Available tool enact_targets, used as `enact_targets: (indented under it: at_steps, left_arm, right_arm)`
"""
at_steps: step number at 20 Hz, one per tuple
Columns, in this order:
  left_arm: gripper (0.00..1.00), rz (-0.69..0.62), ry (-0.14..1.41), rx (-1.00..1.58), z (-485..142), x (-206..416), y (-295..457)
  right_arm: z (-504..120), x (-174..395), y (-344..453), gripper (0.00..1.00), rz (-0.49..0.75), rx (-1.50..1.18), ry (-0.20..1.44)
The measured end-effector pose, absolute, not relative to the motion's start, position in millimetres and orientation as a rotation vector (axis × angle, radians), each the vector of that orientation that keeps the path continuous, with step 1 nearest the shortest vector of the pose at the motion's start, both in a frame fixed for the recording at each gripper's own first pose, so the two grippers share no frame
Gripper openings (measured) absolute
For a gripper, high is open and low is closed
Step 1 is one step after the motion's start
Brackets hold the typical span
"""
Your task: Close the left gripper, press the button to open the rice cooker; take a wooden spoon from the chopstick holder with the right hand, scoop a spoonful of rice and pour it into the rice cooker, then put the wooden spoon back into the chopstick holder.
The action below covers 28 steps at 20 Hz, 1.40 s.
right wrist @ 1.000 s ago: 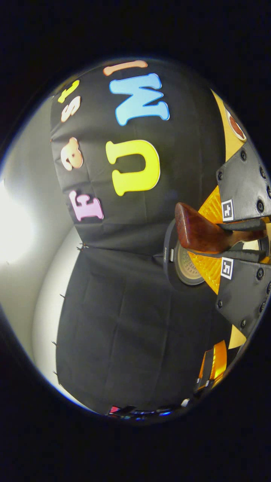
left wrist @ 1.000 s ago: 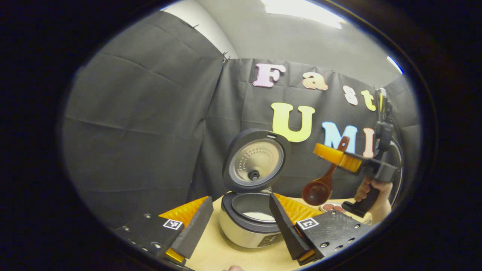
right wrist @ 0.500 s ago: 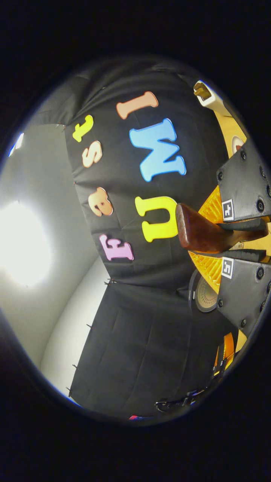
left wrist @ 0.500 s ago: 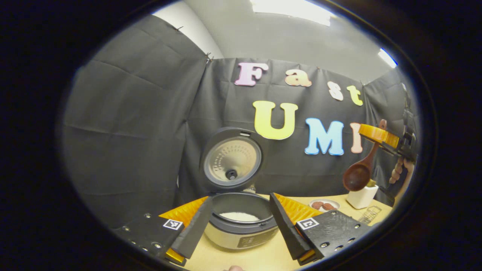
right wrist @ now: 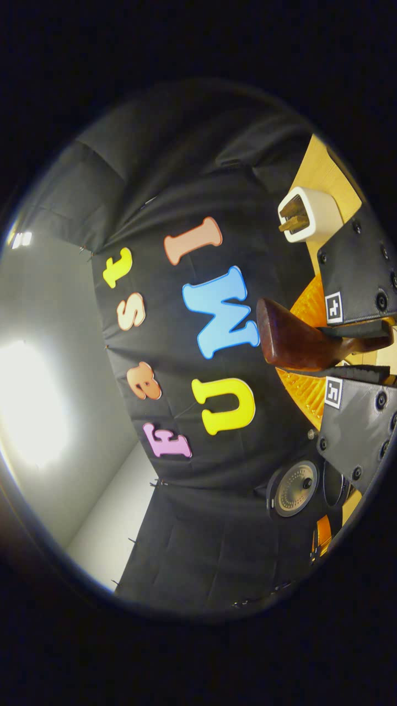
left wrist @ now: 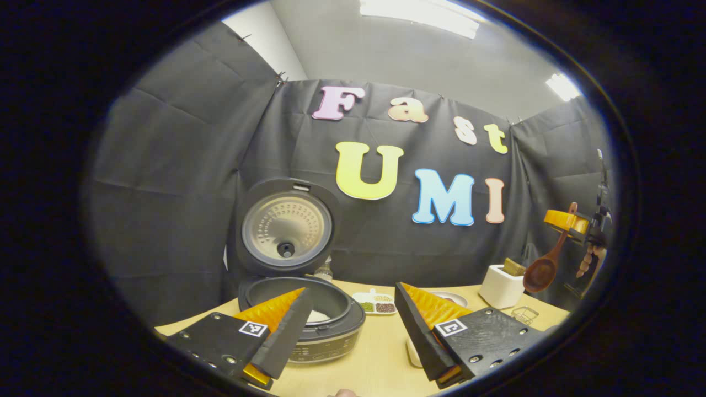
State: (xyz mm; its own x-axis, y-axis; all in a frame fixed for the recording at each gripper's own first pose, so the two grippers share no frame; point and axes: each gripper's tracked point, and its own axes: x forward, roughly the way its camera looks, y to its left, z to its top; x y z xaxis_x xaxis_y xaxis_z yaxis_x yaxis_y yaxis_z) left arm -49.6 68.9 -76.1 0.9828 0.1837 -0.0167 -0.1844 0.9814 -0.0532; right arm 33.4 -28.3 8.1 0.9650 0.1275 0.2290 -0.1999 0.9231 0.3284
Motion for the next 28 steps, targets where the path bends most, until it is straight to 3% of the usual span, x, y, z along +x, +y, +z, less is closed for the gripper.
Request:
enact_targets:
  at_steps: [1, 8, 21, 28]
  left_arm:
    - [0.93, 0.177, 0.01, -0.053, -75, -46, 61]
    - [0.94, 0.162, 0.025, -0.045, -73, -25, 28]
    - [0.92, 0.177, 0.031, 0.005, -68, -15, 3]
    - [0.92, 0.193, 0.025, 0.004, -64, -15, 16]
  right_arm:
    - [0, 37, -43, 0.21, 0.144, 0.374, -0.191]
    - [-80, 63, -129, 0.21, -0.035, 0.48, -0.045]
    - [-204, 107, -133, 0.23, -0.091, 0.581, 0.256]
    - [-220, 119, -122, 0.25, -0.102, 0.596, 0.301]
